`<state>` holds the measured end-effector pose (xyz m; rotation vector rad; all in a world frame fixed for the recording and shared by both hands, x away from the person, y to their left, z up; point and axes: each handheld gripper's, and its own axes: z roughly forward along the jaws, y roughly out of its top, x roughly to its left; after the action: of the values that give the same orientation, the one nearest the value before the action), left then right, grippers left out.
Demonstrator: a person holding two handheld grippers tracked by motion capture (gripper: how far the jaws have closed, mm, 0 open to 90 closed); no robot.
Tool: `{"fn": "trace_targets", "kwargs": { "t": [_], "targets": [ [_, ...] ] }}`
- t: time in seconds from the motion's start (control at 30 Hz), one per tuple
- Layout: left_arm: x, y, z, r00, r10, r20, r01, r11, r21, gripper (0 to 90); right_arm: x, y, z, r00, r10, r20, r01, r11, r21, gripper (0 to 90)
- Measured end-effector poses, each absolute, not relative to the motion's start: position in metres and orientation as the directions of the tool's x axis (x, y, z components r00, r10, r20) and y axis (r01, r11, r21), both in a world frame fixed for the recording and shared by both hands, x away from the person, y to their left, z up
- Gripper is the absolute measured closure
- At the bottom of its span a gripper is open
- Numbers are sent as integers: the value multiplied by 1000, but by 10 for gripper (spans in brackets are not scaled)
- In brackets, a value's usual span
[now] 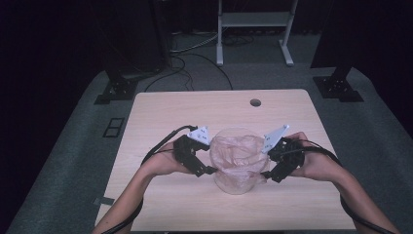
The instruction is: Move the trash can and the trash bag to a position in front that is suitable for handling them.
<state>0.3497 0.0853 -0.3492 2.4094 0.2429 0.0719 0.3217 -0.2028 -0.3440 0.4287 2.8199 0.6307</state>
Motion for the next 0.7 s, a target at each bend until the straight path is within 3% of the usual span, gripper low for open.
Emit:
{"fn": "trace_targets", "kwargs": {
  "t": [0.7],
  "targets": [
    [350, 83, -353, 980, 197, 29, 132, -753, 645, 126, 321, -193, -363, -923, 327, -203, 226, 887, 403, 169]
  ]
}}
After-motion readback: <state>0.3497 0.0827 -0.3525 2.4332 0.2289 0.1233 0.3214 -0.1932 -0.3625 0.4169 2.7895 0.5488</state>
